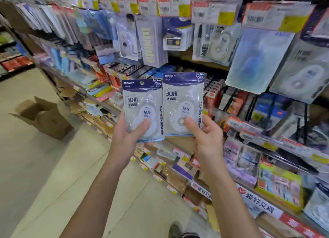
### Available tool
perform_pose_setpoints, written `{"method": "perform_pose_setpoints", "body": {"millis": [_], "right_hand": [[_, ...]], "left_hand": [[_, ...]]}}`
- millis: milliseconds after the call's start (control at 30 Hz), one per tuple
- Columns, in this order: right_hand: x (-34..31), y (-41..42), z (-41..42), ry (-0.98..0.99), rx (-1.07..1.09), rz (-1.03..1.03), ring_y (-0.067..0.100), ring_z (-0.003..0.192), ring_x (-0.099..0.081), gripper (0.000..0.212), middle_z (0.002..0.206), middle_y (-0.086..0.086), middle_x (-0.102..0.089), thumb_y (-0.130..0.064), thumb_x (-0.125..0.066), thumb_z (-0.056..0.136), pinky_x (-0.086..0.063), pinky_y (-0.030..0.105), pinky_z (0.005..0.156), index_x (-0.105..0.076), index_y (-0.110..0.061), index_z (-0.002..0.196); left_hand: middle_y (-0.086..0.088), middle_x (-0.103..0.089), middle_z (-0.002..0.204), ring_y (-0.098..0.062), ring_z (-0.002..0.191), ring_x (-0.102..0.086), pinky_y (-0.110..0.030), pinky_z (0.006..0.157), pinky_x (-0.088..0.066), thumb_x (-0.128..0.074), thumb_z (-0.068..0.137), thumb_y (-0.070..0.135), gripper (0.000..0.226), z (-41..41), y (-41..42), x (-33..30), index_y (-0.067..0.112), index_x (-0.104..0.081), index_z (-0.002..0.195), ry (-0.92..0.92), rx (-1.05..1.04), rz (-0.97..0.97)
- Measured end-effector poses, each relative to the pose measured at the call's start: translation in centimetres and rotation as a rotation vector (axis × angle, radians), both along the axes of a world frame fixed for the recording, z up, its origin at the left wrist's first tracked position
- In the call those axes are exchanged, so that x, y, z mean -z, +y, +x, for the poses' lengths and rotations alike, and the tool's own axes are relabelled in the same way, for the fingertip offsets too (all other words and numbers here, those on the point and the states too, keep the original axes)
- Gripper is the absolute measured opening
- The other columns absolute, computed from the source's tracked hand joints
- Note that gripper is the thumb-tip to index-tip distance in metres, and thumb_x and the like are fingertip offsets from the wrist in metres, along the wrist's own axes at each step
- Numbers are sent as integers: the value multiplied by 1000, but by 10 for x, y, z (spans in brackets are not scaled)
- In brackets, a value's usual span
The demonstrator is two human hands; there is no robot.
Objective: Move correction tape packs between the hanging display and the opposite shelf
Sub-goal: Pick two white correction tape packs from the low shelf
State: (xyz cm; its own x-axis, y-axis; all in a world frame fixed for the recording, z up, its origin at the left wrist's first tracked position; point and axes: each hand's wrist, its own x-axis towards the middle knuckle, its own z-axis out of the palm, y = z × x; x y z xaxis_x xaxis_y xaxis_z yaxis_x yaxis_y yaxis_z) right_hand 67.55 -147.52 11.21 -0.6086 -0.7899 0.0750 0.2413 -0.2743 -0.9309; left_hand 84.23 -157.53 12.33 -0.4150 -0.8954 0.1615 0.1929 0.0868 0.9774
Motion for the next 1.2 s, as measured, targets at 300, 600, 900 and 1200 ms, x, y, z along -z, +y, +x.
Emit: {"method": "perform_pose_setpoints", "body": {"millis": [300, 600, 900, 1200], "right_hand": [[-17, -59, -42, -12, 130, -49, 25, 99, -74, 19, 105, 4, -77, -12, -70, 90, -56, 48, 94, -69, -18, 108], [-26, -72, -51, -57, 273, -34, 23, 98, -74, 25, 105, 2, -77, -18, -70, 90, -59, 41, 89, -67, -17, 114], [-30, -101, -45, -58, 448, -73, 21, 102, -72, 31, 110, 2, -76, -27, -72, 81, -57, 28, 82, -67, -21, 111], [-33, -119, -46, 60, 650, -45, 16, 106, -70, 31, 111, -1, -75, -32, -77, 83, -56, 32, 90, -70, -23, 112]], "left_hand": [[-2, -69, 128, -26, 120, -65, -45, 95, -55, -68, 85, 15, 49, -53, -65, -7, 26, -56, 131, 34, 41, -22], [-3, -73, 117, -20, 102, -73, -28, 69, -60, -65, 84, 13, 44, -92, -102, -11, 15, -57, 126, 96, 111, 0], [1, -75, 108, -18, 91, -75, -28, 62, -61, -63, 89, -1, 40, -117, -157, -12, 11, -56, 127, 6, 308, -100], [-9, -75, 107, -25, 93, -74, -33, 65, -63, -70, 79, 15, 38, -130, -194, -16, 15, -62, 117, -27, 414, -131]]}}
